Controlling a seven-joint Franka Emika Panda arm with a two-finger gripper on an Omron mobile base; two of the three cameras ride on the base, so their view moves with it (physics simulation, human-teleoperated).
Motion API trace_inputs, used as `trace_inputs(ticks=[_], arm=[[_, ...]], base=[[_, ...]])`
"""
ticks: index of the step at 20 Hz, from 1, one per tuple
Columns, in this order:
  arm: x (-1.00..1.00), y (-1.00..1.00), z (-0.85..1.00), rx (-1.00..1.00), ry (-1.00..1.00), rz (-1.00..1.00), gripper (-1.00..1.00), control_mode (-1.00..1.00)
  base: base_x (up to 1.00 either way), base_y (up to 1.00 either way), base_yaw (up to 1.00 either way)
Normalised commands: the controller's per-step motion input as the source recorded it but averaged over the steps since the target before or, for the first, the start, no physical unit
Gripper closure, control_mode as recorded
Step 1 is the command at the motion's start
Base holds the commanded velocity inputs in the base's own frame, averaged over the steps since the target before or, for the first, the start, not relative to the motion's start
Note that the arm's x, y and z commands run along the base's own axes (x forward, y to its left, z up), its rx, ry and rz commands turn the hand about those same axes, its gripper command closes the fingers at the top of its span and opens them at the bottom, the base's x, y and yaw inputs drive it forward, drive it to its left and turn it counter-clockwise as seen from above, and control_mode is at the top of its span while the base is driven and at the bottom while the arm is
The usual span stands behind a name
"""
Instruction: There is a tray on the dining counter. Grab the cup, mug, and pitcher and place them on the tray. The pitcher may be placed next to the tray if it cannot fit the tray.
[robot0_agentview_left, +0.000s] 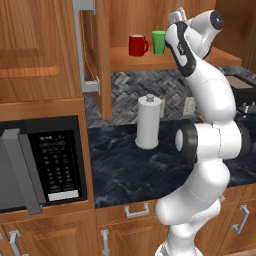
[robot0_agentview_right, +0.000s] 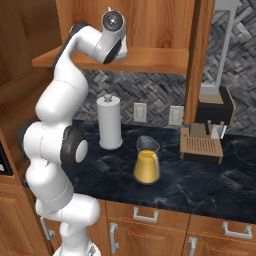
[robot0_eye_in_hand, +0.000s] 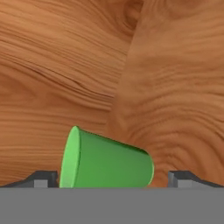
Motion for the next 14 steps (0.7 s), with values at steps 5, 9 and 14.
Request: trace_inputs(ticks=[5,9,14], arm=[[0.06,0.0,0.04,0.0,0.01,0.0,-1.0,-1.0],[0.0,0.03,0.0,0.0,0.0,0.01,-1.0,-1.0],[0.0,0.13,0.0,0.0,0.0,0.01,-1.0,-1.0]], base=[[0.0,0.0,0.0],[0.0,0.0,0.0],[0.0,0.0,0.0]])
